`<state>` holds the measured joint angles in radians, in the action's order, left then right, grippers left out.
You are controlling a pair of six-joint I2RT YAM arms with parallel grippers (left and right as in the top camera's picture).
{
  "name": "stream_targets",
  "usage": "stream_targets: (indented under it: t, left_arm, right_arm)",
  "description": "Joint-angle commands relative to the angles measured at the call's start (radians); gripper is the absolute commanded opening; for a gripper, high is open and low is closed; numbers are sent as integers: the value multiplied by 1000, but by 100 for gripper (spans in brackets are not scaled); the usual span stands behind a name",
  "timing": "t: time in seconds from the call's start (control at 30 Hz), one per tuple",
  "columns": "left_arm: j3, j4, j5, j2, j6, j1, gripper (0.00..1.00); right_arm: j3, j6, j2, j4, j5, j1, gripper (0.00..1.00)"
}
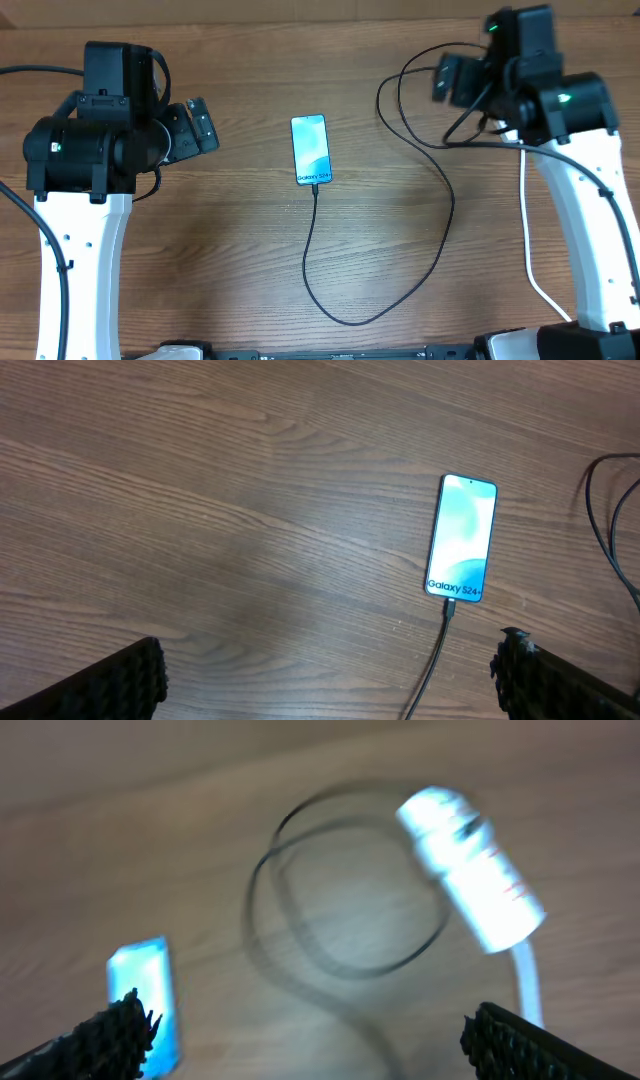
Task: Plug charger to phone and switch on socket
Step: 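Open both grippers and withdraw them from the phone, then move the right gripper to the white power strip's orange switch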
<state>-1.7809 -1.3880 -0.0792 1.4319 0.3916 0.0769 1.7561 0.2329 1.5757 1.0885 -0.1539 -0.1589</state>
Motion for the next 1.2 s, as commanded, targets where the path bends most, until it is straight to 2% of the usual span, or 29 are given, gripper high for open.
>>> stream_targets:
  t: [0.0,0.1,0.27,0.37,0.57,0.93,1.17]
  left_arm:
    - [-2,1,9,6,16,1,100]
    - [-2,1,9,6,16,1,100]
    - [-2,1,9,6,16,1,100]
    - [-2,1,9,6,16,1,100]
    - [-2,1,9,6,16,1,100]
    - [-2,1,9,6,16,1,100]
    - [-2,1,9,6,16,1,100]
  right_arm:
    - [24,-142,-8,-75,-81,28,100]
    - [5,-233,-6,-148,-145,60,100]
    - [-37,-286,18,-248,-212,141,100]
    - [-43,-286,61,-273,-200,207,100]
    - [-43,-286,181,-321,-46,318,100]
    - [-43,-286,348,-433,-42,431,100]
    - [-43,-286,446,-453,-38,446,100]
